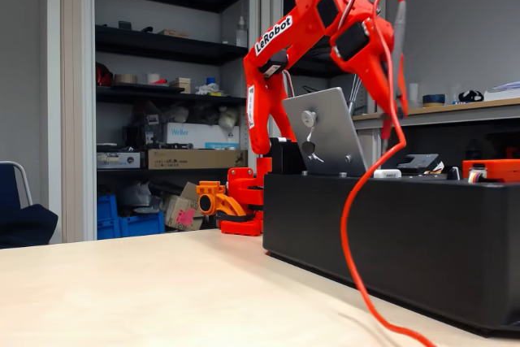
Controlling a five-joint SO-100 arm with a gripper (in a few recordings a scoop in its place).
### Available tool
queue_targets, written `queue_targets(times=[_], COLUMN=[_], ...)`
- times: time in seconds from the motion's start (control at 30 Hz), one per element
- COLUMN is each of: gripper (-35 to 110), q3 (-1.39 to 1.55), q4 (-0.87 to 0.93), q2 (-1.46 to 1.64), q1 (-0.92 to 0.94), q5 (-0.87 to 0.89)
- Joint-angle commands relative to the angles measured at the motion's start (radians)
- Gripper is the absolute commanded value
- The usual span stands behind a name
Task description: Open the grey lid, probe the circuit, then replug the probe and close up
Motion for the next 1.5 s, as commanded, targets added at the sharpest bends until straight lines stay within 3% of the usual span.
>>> queue_targets(times=[0.0, 0.47, 1.47], gripper=[0, 0, 0], q3=[0.06, 0.285, 0.454], q4=[-0.011, -0.064, -0.186], q2=[0.107, 0.299, 0.362], q1=[-0.011, 0.031, 0.043], q5=[0.002, -0.041, -0.032])
